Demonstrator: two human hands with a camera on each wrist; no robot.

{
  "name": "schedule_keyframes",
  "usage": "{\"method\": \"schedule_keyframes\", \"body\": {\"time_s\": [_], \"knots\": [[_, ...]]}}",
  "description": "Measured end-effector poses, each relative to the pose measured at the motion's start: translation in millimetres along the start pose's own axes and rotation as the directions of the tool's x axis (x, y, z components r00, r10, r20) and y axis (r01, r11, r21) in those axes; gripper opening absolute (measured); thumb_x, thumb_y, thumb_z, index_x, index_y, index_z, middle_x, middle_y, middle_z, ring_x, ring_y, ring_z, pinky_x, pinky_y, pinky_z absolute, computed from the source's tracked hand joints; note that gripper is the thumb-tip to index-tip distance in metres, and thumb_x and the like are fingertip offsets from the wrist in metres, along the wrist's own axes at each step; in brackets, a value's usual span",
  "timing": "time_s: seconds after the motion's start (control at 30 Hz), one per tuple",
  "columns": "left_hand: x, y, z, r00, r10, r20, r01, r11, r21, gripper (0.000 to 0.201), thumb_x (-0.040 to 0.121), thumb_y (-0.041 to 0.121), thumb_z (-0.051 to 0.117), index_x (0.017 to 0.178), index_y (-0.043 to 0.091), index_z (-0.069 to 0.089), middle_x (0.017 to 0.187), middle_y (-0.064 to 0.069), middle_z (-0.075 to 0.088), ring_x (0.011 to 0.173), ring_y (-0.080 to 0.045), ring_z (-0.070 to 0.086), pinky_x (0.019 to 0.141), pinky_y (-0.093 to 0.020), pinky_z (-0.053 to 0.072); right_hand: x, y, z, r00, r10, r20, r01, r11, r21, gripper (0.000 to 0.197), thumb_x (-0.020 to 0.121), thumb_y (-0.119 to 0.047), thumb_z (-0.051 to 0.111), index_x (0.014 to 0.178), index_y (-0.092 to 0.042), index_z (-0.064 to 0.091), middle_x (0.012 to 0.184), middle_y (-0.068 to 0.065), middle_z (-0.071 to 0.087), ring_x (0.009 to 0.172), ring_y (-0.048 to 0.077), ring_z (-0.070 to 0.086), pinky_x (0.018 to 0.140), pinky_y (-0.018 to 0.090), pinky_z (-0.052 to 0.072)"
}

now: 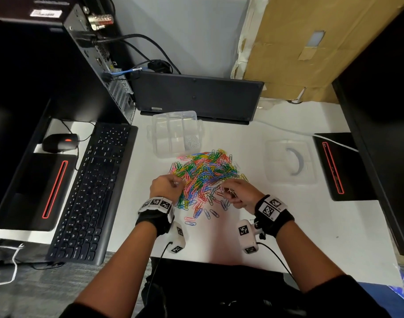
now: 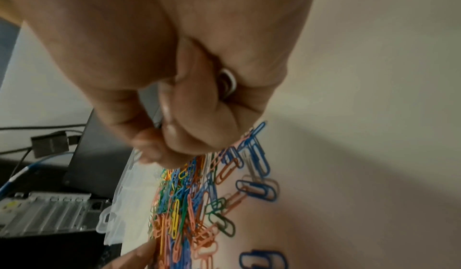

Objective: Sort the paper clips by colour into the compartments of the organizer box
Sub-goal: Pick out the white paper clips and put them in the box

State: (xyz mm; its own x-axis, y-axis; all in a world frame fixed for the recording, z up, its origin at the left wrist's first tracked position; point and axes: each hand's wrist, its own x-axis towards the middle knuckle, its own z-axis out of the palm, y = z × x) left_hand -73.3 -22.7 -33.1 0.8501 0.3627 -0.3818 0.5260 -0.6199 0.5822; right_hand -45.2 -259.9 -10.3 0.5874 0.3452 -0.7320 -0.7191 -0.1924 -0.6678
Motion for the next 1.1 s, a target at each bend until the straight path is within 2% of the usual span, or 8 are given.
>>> {"method": "schedule_keyframes", "body": {"time_s": [0.13,0.37,0.57,0.67,0.8,0.9,0.97,1.1], "knots": [[-3,-5,-1,0.994,0.103,0.036,-0.102,0.995,-0.021,0.018,0.089,0.033,0.065,0.085,0.019,0.076,0.077,-0.006,0.071,0.079,-0.022,0.064,0.075,-0.028,0.052,1,3,-2,0.999,-0.004,0.045,-0.004,0.985,0.17,0.025,0.096,-0.019,0.051,0.072,-0.014,0.053,0.061,0.002,0.042,0.04,0.008,0.021,0.034,0.017,0.013],[-4,-10,2,0.991,0.116,0.065,-0.106,0.986,-0.131,0.009,0.084,0.033,0.072,0.087,0.025,0.074,0.074,-0.001,0.067,0.072,-0.013,0.06,0.066,-0.015,0.044,2,-1,-2,0.99,-0.017,0.14,-0.04,0.919,0.392,0.025,0.091,-0.022,0.04,0.067,-0.021,0.037,0.06,-0.003,0.034,0.041,0.008,0.022,0.032,0.015,0.017],[-11,11,19,0.96,0.234,0.151,-0.2,0.957,-0.211,0.024,0.092,0.031,0.062,0.07,0.025,0.057,0.061,0.008,0.051,0.057,-0.006,0.046,0.053,-0.008,0.034,-3,-7,-12,0.999,-0.037,-0.005,0.037,0.974,0.222,0.018,0.096,-0.017,0.05,0.083,-0.009,0.06,0.069,0.004,0.054,0.047,0.012,0.038,0.035,0.019,0.022],[-14,23,25,0.944,0.278,0.177,-0.234,0.944,-0.234,0.02,0.089,0.036,0.066,0.075,0.023,0.068,0.068,0.009,0.067,0.063,-0.002,0.059,0.06,-0.011,0.042,-3,-5,-15,0.998,-0.014,-0.068,0.028,0.979,0.201,0.014,0.092,-0.014,0.058,0.096,-0.008,0.069,0.068,0.002,0.054,0.051,0.011,0.034,0.036,0.018,0.017],[-18,40,31,0.927,0.317,0.202,-0.248,0.919,-0.307,0.015,0.084,0.039,0.071,0.074,0.028,0.074,0.069,0.01,0.072,0.068,-0.004,0.067,0.067,-0.012,0.05,-3,-4,-13,0.988,0.029,-0.153,-0.005,0.988,0.153,0.017,0.094,-0.024,0.063,0.095,-0.009,0.071,0.057,-0.003,0.04,0.043,0.007,0.026,0.033,0.016,0.015],[-16,47,38,0.932,0.294,0.21,-0.208,0.912,-0.353,0.015,0.082,0.039,0.073,0.076,0.026,0.075,0.071,0.009,0.072,0.07,-0.007,0.067,0.07,-0.021,0.053,-10,-7,-3,0.978,-0.022,-0.209,0.038,0.997,0.072,0.023,0.091,-0.027,0.069,0.098,-0.006,0.069,0.049,-0.007,0.053,0.033,0.001,0.041,0.031,0.015,0.026],[-13,50,42,0.942,0.267,0.205,-0.184,0.919,-0.349,0.015,0.081,0.04,0.074,0.077,0.025,0.076,0.071,0.01,0.072,0.069,-0.006,0.066,0.069,-0.023,0.052,-9,-6,2,0.972,-0.069,-0.225,0.089,0.993,0.08,0.029,0.09,-0.024,0.07,0.104,0.002,0.07,0.06,0.0,0.062,0.035,0.001,0.049,0.033,0.014,0.033],[-12,50,44,0.951,0.242,0.19,-0.166,0.924,-0.345,0.029,0.079,0.051,0.071,0.072,0.024,0.076,0.067,0.01,0.07,0.065,-0.003,0.064,0.068,-0.021,0.048,-3,-4,0,0.95,-0.119,-0.29,0.148,0.986,0.082,0.027,0.091,-0.015,0.068,0.106,0.007,0.069,0.046,-0.009,0.055,0.033,-0.001,0.046,0.033,0.013,0.033]]}}
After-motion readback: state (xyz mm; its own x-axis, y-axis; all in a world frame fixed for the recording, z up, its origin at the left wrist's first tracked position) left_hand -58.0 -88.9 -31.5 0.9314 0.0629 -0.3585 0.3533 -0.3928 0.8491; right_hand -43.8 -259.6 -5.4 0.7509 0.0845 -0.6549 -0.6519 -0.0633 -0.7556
